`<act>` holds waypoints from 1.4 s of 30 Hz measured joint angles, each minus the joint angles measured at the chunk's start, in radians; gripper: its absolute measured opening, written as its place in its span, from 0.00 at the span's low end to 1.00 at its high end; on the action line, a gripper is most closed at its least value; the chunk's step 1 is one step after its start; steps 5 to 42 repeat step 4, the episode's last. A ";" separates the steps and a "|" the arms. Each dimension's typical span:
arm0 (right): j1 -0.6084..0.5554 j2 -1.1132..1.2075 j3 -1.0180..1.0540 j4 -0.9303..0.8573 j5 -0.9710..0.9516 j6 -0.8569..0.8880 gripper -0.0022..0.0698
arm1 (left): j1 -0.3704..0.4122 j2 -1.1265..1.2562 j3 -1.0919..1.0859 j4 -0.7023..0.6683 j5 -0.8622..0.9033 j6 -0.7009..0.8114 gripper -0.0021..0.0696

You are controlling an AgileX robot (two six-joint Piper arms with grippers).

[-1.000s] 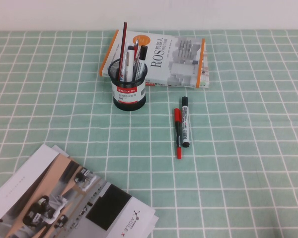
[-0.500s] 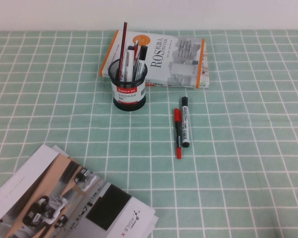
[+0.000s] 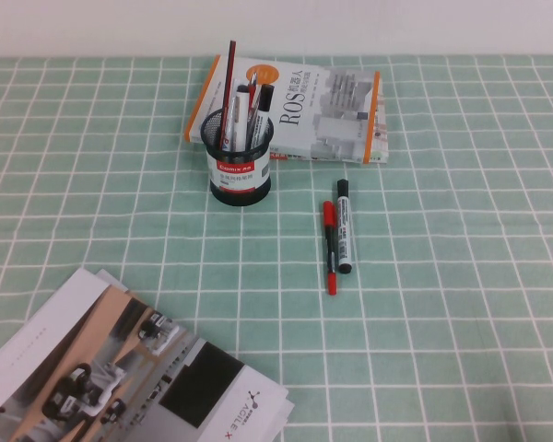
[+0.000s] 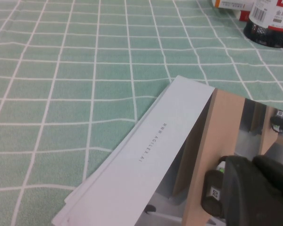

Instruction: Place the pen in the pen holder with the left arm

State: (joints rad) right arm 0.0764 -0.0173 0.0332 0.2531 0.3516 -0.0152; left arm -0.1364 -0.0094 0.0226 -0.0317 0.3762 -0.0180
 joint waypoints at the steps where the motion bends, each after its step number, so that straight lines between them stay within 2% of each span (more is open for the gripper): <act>1: 0.000 0.000 0.000 0.000 0.000 0.000 0.00 | 0.000 0.000 0.000 0.000 0.000 0.000 0.03; 42: 0.000 0.000 0.000 0.000 0.000 0.000 0.00 | 0.000 0.000 0.000 0.000 0.000 0.000 0.03</act>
